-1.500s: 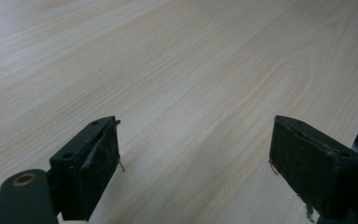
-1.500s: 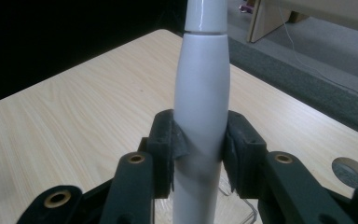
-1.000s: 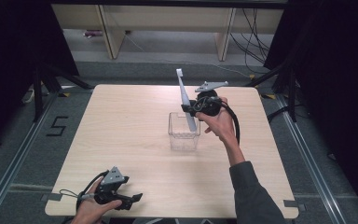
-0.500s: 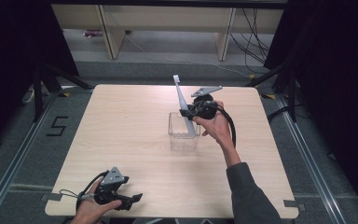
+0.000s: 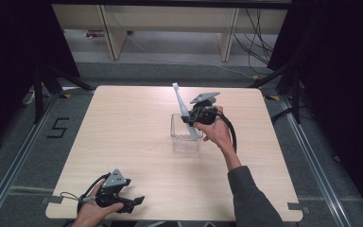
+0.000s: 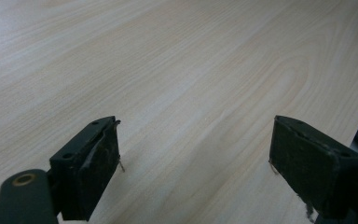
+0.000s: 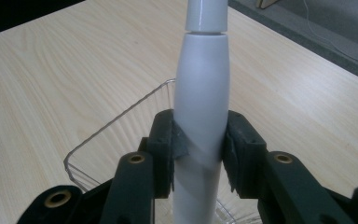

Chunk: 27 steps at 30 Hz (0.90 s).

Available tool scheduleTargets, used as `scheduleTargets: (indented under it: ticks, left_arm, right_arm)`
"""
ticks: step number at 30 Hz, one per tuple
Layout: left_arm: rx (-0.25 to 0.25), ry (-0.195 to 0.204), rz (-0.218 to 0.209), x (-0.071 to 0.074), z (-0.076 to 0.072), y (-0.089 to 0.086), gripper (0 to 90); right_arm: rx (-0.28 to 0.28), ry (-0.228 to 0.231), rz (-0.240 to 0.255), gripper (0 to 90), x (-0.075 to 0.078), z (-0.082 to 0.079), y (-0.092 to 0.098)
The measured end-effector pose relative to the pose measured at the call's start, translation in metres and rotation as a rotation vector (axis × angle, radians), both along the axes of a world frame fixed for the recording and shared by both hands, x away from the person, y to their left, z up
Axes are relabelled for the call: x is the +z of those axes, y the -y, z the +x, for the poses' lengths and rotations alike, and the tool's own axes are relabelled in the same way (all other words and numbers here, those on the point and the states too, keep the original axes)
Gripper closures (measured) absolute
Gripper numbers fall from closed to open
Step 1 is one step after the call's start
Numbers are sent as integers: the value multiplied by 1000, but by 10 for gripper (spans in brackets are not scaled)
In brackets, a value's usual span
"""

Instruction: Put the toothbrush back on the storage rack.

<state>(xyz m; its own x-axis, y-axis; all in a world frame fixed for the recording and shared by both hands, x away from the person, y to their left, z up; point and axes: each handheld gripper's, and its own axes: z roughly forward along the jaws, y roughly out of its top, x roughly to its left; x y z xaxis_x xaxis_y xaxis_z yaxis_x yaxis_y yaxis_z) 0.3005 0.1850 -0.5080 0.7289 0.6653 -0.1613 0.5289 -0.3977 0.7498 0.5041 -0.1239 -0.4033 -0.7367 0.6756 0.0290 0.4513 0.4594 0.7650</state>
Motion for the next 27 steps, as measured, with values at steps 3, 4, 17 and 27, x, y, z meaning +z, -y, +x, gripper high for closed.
scheduleTargets:
  ticks: [3, 4, 17, 27]
  left_arm:
    - [-1, 0, 0, 0, 0, 0, 151]
    - [0, 1, -1, 0, 0, 0, 151]
    - [0, 3, -1, 0, 0, 0, 151]
    - [2, 1, -2, 0, 0, 0, 151]
  right_arm:
    - [19, 3, -29, 666, -3, 1, -1]
    - [-3, -2, -13, 665, -5, 0, -3]
    - [36, -15, -73, 665, -12, 2, -9]
    - [38, -37, -96, 665, -17, 3, -10]
